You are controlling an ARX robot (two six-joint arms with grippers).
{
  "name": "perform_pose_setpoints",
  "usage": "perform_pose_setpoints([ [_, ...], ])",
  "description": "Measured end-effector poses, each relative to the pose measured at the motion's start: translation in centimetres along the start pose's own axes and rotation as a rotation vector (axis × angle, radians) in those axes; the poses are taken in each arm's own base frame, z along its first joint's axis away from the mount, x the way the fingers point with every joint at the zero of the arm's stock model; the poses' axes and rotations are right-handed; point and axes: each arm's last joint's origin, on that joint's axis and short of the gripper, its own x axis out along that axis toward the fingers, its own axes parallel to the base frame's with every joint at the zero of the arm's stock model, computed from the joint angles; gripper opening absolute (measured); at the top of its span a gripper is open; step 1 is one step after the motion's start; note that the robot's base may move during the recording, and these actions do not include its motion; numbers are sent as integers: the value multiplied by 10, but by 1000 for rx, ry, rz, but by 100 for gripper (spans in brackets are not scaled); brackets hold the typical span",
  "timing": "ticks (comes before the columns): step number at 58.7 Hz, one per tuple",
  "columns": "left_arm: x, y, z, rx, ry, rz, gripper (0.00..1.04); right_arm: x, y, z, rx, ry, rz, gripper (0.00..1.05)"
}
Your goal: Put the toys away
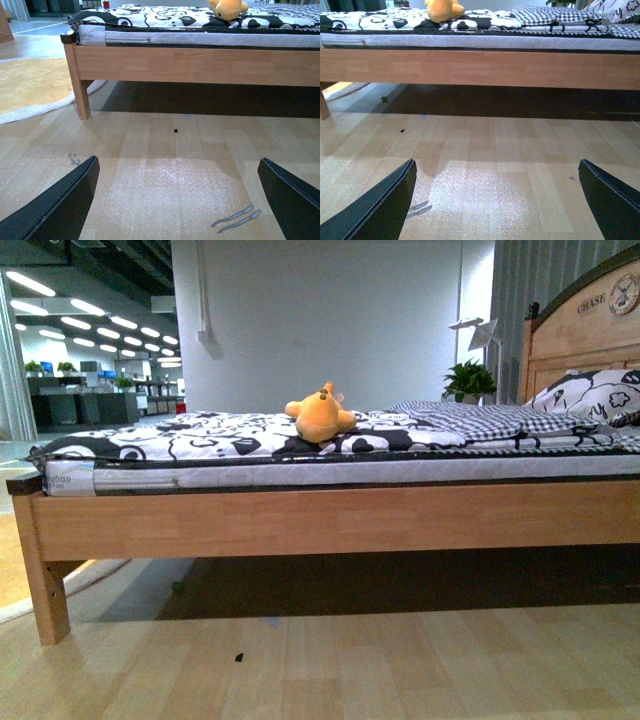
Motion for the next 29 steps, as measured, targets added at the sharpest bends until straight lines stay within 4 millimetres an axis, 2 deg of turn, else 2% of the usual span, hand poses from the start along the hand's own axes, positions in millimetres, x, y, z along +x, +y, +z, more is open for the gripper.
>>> perform_pose_setpoints([
  [29,0,0,0,0,0,0,98,0,0,0,0,0,0,98],
])
